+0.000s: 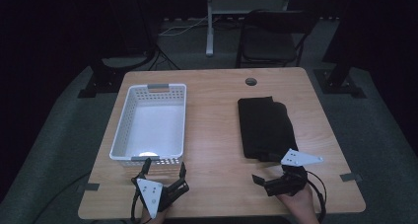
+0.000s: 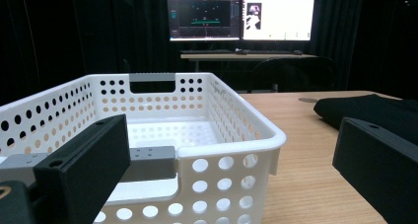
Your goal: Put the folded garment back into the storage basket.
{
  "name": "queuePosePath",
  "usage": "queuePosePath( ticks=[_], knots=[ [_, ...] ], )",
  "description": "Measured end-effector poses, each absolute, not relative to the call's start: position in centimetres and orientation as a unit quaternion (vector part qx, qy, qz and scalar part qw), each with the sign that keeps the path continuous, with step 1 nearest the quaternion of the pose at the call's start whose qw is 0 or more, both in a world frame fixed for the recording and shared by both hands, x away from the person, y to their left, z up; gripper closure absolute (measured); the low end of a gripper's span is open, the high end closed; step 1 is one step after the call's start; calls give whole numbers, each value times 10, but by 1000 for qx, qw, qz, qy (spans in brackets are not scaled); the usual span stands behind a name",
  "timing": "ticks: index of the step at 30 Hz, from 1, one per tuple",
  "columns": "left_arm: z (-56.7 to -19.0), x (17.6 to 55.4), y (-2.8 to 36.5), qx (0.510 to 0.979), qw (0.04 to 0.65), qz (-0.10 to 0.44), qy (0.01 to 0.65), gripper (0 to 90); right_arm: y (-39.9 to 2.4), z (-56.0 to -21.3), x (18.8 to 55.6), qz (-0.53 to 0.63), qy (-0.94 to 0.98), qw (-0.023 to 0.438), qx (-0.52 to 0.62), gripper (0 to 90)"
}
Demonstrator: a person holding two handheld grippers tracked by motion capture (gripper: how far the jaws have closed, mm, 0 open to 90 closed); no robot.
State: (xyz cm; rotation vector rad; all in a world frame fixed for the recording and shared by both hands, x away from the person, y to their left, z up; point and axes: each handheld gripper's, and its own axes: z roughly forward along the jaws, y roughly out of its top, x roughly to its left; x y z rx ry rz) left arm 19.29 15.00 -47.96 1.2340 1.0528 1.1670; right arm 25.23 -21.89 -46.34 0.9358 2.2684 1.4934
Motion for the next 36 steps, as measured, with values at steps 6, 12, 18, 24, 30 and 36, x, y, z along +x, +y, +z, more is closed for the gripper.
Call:
queuePosePath(
  ticks=[6,12,18,24,30,36],
  knots=[
    [-480,193,150,519,541,491,443,22,-221,-463,250,524,782,123,313,7],
    [-480,193,150,520,542,490,442,22,-217,-463,246,510,792,125,311,8],
    [-480,193,150,520,542,490,442,22,-217,-464,243,509,793,126,311,8],
    [-480,193,150,520,542,490,442,22,-217,-463,242,511,790,135,310,8],
    [-480,193,150,520,542,490,442,22,-216,-461,237,512,791,138,306,11],
    [-479,193,150,520,542,490,442,22,-215,-456,234,514,791,142,301,11]
  ],
)
